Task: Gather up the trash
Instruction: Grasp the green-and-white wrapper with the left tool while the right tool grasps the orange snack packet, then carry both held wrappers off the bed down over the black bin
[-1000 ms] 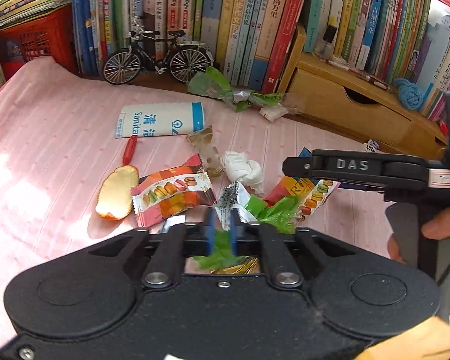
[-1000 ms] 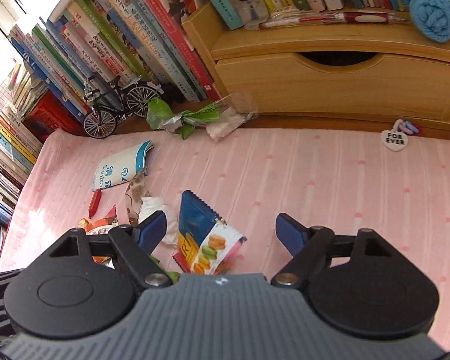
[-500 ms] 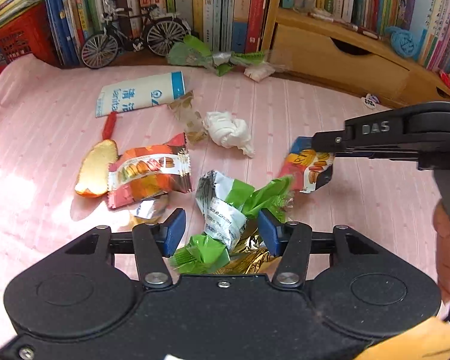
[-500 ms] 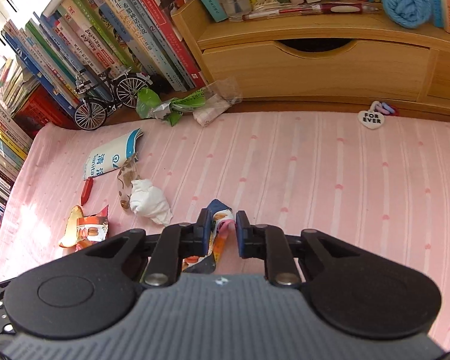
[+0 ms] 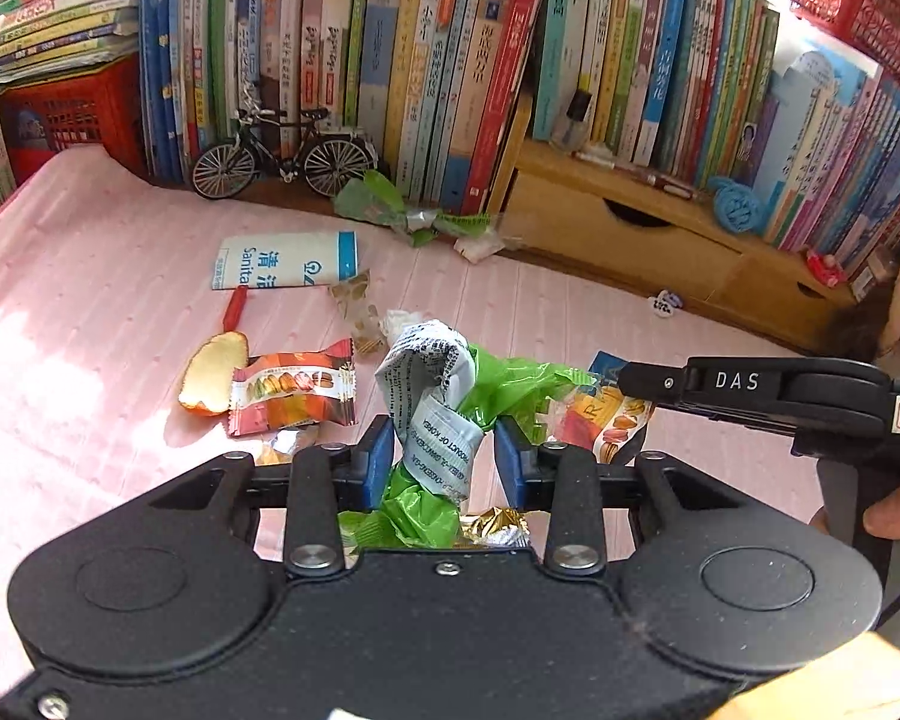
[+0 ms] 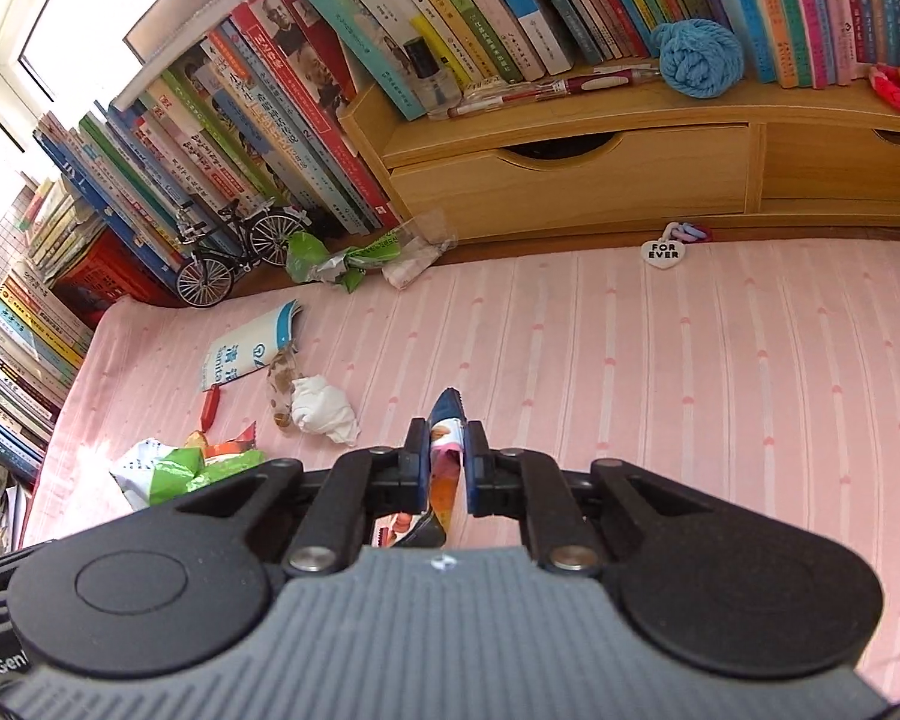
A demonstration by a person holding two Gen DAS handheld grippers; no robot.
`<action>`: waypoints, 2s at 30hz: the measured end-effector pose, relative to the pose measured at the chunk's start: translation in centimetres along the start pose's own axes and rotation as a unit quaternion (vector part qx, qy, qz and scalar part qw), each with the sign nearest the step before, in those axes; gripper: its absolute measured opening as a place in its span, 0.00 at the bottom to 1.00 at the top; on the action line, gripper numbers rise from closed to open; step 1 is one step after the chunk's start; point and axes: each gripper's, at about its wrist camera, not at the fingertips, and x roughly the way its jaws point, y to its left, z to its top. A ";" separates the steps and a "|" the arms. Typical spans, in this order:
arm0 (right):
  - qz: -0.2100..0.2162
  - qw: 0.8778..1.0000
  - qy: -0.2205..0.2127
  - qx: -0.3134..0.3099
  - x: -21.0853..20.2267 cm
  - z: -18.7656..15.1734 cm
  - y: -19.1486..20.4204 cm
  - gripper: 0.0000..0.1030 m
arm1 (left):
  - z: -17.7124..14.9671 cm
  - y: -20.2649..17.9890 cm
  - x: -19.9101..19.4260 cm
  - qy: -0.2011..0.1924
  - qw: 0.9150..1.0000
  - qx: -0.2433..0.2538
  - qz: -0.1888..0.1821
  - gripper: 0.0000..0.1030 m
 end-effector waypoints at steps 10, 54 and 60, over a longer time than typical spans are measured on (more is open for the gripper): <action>0.017 1.000 -0.008 -0.006 -7.8 -5.1 4.1 0.14 | -6.0 4.3 -11.6 -0.013 0.998 -0.057 0.006 0.33; 0.051 0.982 0.137 -0.118 -11.4 -36.1 19.1 0.15 | -36.4 21.7 -22.6 0.129 0.971 -0.199 0.025 0.34; 0.029 0.975 0.155 -0.158 -9.8 -37.2 19.5 0.15 | -37.7 21.4 -19.7 0.166 0.966 -0.195 0.020 0.34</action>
